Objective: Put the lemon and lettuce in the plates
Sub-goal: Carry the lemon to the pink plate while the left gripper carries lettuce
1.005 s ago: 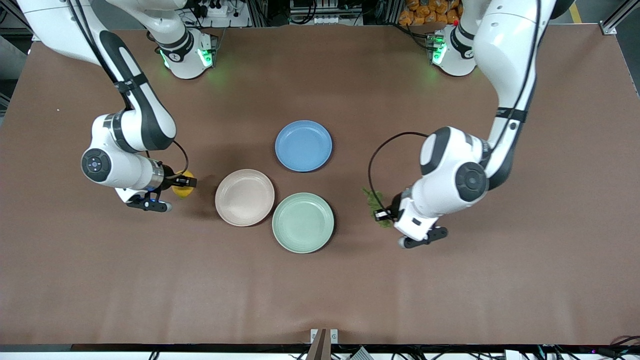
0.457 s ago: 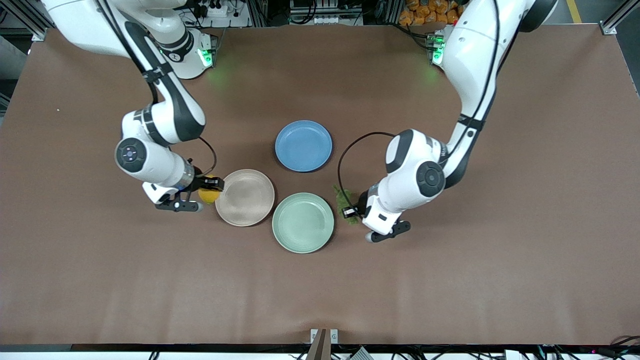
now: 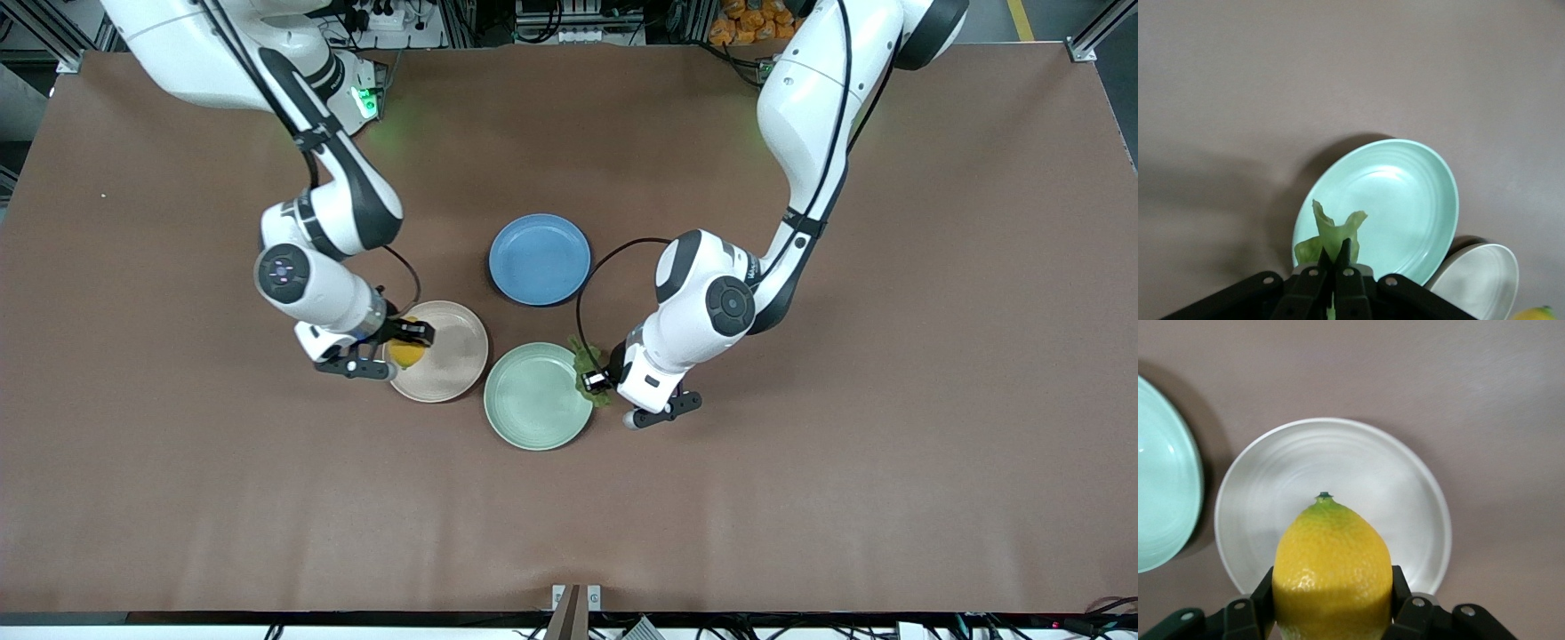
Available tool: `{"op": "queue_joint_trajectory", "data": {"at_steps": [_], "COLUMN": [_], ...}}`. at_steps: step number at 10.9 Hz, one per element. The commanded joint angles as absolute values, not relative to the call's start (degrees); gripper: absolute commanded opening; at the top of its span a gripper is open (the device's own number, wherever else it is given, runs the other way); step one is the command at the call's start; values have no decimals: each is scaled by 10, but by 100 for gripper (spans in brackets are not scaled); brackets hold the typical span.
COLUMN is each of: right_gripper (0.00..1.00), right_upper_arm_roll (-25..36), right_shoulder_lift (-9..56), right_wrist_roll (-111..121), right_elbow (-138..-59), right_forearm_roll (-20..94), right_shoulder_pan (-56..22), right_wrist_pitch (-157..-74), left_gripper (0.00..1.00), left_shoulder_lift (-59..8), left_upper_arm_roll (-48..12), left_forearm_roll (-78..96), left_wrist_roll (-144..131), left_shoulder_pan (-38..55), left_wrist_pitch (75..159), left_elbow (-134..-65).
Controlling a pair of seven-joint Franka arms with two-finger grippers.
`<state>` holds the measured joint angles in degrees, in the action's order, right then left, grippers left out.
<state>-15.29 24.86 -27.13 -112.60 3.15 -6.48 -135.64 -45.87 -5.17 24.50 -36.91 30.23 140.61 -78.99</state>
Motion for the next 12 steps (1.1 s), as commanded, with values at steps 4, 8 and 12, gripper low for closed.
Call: {"op": "queue_joint_trajectory", "data": {"at_steps": [4,8,12], "right_gripper": [59,100,100], "right_upper_arm_roll": [-148,-148,-148], "right_shoulder_lift": [283,283,273], "right_wrist_roll": [-306,-358,-318], "right_elbow": [-1107,-1107,-1115], "right_forearm_roll": [25,33,29], "right_shoulder_pan": [-84,-65,-50], "right_wrist_pitch": [-1382,-1373,-1359], "left_gripper": [0,0,100], "left_shoulder_lift": [-502,-516,-515], "left_upper_arm_roll": [-55,-58,-57], "left_forearm_roll": [261,261,261], "left_wrist_roll": [-377,-377,-378], "left_shoulder_pan": [327,334,333], "left_wrist_pitch": [1492,1529,1529], "left_elbow": [-747,-746,-749]}}
